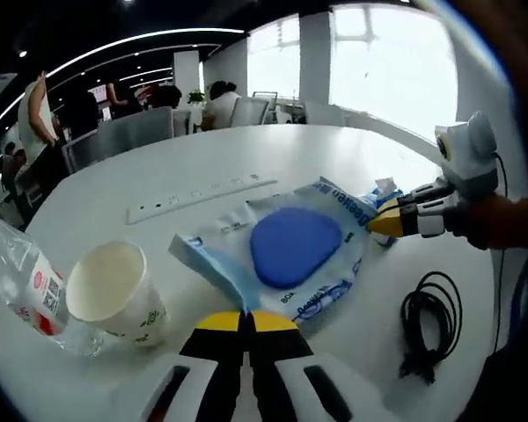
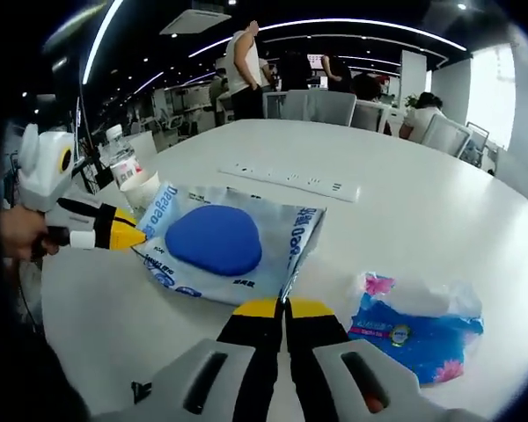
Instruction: Arrange the tabletop items into an orderly group along one side of the table until the central work area is clear of visible clutter.
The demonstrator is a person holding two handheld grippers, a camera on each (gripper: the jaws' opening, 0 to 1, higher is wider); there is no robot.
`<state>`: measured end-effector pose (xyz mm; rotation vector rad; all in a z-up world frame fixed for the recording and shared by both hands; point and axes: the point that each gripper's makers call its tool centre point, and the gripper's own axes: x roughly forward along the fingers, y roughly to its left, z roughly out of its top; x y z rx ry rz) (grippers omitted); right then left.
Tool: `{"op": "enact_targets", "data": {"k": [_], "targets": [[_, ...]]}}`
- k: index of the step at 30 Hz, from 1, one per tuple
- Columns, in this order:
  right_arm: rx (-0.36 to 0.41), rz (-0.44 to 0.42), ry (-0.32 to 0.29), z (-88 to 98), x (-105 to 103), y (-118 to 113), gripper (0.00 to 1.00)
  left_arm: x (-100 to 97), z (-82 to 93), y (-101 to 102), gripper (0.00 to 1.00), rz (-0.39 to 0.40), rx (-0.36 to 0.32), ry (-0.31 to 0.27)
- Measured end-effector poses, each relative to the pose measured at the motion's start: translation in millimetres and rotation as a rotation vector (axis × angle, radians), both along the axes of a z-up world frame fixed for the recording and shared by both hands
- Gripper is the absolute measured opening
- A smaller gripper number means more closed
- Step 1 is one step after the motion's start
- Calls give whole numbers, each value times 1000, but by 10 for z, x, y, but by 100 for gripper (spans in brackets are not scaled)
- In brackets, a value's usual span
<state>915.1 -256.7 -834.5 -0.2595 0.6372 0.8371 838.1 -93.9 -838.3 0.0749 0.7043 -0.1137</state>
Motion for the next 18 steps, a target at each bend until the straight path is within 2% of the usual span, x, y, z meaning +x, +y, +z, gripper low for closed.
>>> {"op": "enact_targets", "data": {"k": [7, 18], "targets": [[12, -14, 18, -12, -58, 17, 0, 46, -40, 88, 0, -12, 11, 22], [0, -42, 53, -138, -140, -40, 0, 78, -142, 41, 0, -29, 6, 66]]}}
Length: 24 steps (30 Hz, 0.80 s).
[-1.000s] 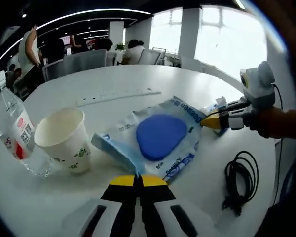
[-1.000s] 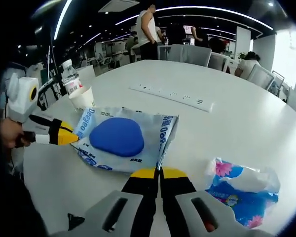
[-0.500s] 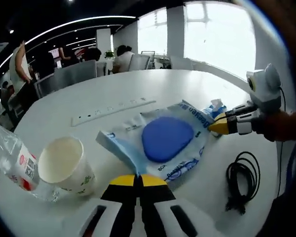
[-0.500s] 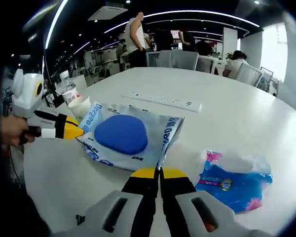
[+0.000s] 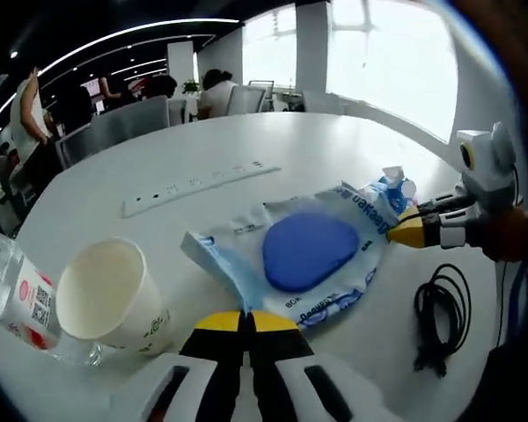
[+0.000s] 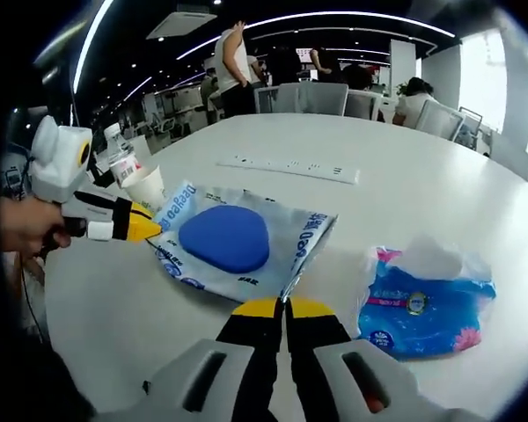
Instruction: Arrange the tabletop items into an orderly group along one side of the table until the central work area is clear of visible clutter.
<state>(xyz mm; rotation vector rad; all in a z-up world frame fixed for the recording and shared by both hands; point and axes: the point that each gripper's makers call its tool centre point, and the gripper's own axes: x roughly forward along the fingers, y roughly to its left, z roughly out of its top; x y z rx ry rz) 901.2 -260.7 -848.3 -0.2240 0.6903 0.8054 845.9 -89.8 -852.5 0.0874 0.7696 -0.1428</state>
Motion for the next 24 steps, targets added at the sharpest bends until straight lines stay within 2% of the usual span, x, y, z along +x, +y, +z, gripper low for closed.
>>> {"op": "enact_targets", "data": {"k": [3, 8, 19, 21, 24], "targets": [[-4, -9, 20, -86, 0, -12, 0, -3, -34, -21, 0, -6, 7, 8], [-34, -1, 20, -190, -15, -56, 0, -10, -43, -50, 0, -11, -7, 19], [-59, 15, 22, -204, -31, -70, 0, -24, -78, -24, 3, -11, 5, 20], [-83, 32, -1, -181, -42, -65, 1, -32, -51, -22, 5, -12, 2, 1], [-98, 52, -3, -176, -63, -67, 5, -51, -24, 9, 9, -12, 3, -15]]}}
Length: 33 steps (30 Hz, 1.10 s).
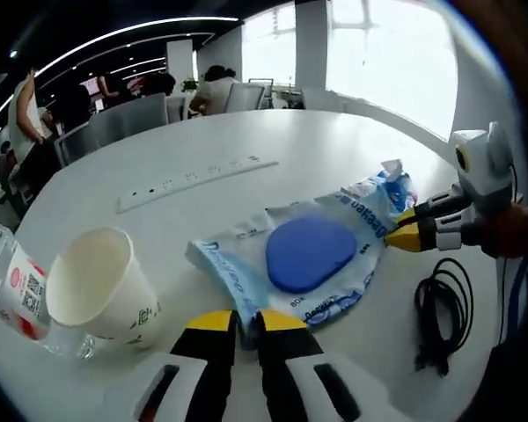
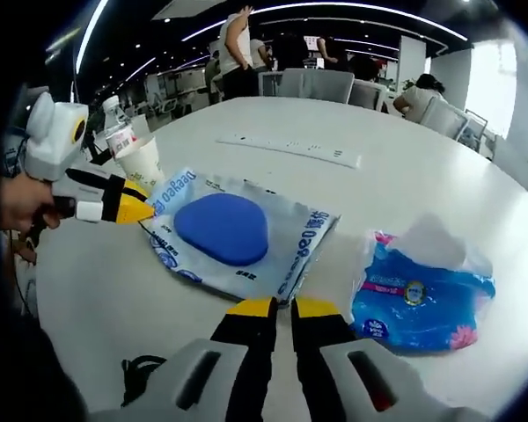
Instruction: Arrange the tabletop items into an orderly group along one side of the table until the central work area is clear of visible clutter.
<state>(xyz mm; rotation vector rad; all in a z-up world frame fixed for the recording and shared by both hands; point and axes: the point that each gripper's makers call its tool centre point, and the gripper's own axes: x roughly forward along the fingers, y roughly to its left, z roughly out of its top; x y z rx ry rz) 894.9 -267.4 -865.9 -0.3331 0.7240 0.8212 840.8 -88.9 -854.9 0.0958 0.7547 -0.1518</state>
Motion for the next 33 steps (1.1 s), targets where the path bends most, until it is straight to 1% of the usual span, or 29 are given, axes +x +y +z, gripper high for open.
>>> {"op": "enact_targets", "data": {"k": [1, 2, 4, 7, 10, 11, 14, 15, 17, 19, 22, 23, 24, 28, 29, 31, 33], "targets": [[-2, 10, -3, 15, -17, 11, 8, -8, 14, 1, 10, 1, -4, -3], [-7, 24, -21, 27, -17, 13, 9, -18, 40, -1, 11, 2, -12, -10], [-18, 36, -43, 58, -26, -4, 12, -18, 74, -1, 13, -2, 0, -28], [10, 22, -34, 114, -52, -17, 16, -57, 157, -51, 15, -6, 12, -39], [21, 14, -42, 170, -102, -66, 20, -112, 219, -116, 17, -9, 12, -44], [23, 11, -40, 205, -153, -94, 20, -133, 222, -159, 18, -17, 10, -42], [22, 5, -36, 194, -190, -155, 24, -168, 195, -229, 19, -31, 5, -34], [26, 1, -32, 215, -219, -175, 25, -190, 190, -260, 20, -36, 4, -29], [33, -10, -30, 256, -274, -226, 27, -259, 187, -390, 23, -45, -3, -22], [33, -18, -27, 241, -314, -275, 29, -336, 167, -554, 25, -81, -18, -3], [26, -42, -19, 243, -378, -347, 35, -378, 152, -646, 26, -107, -16, 2], [22, -57, -4, 236, -447, -400, 36, -422, 133, -744, 28, -133, -31, 16], [20, -61, -1, 230, -489, -436, 36, -470, 127, -842, 29, -151, -33, 23], [7, -80, 13, 205, -605, -543, 36, -538, 122, -1043, 30, -203, -46, 33], [6, -92, 21, 205, -651, -580, 35, -545, 120, -1064, 30, -208, -50, 36], [5, -109, 28, 200, -706, -629, 35, -576, 110, -1194, 30, -251, -57, 45], [7, -127, 37, 180, -746, -678, 35, -583, 105, -1264, 30, -265, -68, 46]]}}
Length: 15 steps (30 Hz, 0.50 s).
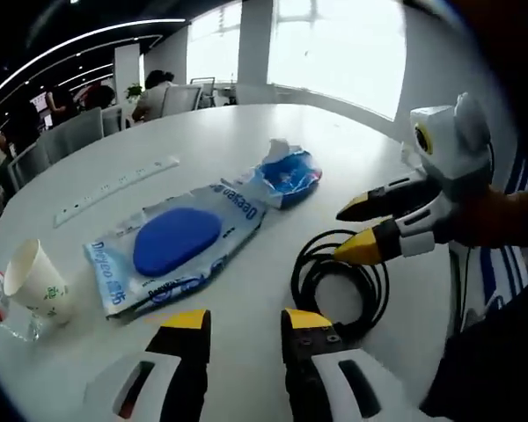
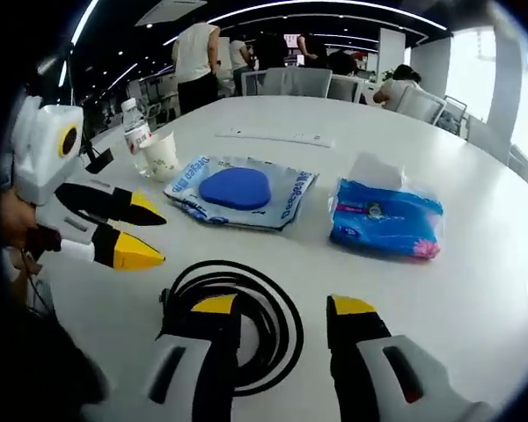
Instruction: Arrange the tabletop items into an orderly group along one side of the table until the central work area is clear of visible clutter.
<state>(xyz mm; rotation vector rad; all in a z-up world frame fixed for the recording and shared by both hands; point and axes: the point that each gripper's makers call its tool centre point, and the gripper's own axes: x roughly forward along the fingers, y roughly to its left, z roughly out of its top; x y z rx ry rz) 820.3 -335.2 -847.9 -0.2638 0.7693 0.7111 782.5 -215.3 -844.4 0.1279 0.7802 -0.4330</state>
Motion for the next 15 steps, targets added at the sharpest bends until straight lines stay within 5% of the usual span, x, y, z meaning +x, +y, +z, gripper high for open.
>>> {"op": "enact_targets", "data": {"k": [15], "targets": [[20, -110, 90, -176, -190, -133, 27, 2, -148, -450, 26, -93, -34, 98]]}}
